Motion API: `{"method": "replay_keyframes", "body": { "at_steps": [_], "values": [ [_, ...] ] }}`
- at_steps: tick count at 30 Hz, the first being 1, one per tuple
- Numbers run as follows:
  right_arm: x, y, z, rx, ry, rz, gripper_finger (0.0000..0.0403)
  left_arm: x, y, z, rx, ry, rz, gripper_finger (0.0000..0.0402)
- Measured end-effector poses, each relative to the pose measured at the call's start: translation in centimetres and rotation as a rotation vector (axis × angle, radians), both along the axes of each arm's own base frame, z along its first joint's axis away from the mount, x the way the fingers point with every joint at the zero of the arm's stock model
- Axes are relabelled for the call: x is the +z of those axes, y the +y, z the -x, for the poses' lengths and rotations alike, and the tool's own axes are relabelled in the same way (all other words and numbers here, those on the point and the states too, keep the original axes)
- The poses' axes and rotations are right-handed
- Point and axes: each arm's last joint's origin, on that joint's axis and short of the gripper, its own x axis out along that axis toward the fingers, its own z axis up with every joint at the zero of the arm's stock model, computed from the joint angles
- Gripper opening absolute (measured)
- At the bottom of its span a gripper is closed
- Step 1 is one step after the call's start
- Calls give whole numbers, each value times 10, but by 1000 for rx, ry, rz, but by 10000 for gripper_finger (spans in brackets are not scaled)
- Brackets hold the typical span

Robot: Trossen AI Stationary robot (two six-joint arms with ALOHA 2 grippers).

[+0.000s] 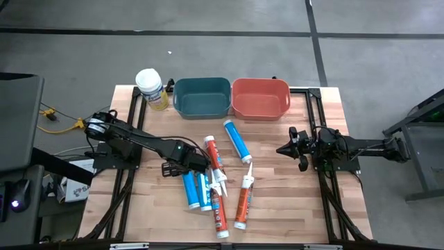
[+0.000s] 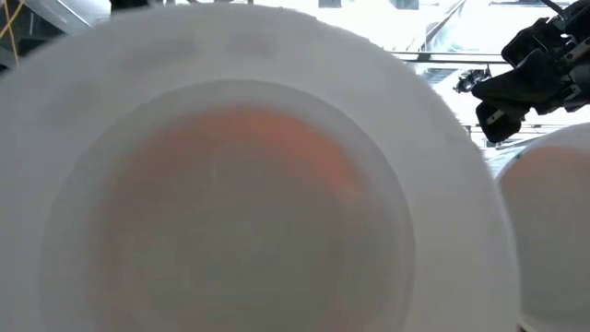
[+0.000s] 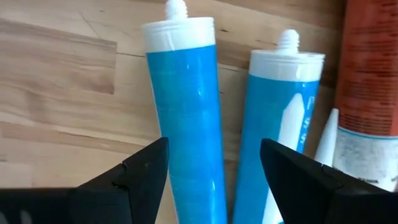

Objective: Pick & place silicon tubes, Sealant and Lysol wipes
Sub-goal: Put the left blue sealant into the blue bin

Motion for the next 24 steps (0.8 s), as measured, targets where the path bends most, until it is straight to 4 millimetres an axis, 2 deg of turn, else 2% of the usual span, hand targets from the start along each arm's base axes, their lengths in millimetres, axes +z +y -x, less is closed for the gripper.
{"method": "replay_keyframes", "body": {
  "at_steps": [3, 8, 16, 19, 24],
  "values": [
    [0, 0, 0, 0, 0, 0, 12, 0, 0, 3, 57, 39, 36, 250],
    [0, 0, 0, 0, 0, 0, 12, -1, -6, 11, 41, 108, 52, 251],
    [0, 0, 0, 0, 0, 0, 12, -1, -10, 8, 74, 46, -4, 253],
    [0, 0, 0, 0, 0, 0, 12, -4, -10, 4, 69, 32, -33, 274],
    [0, 0, 0, 0, -1, 0, 12, -14, -12, 2, 75, 83, -1, 336]
  ]
}}
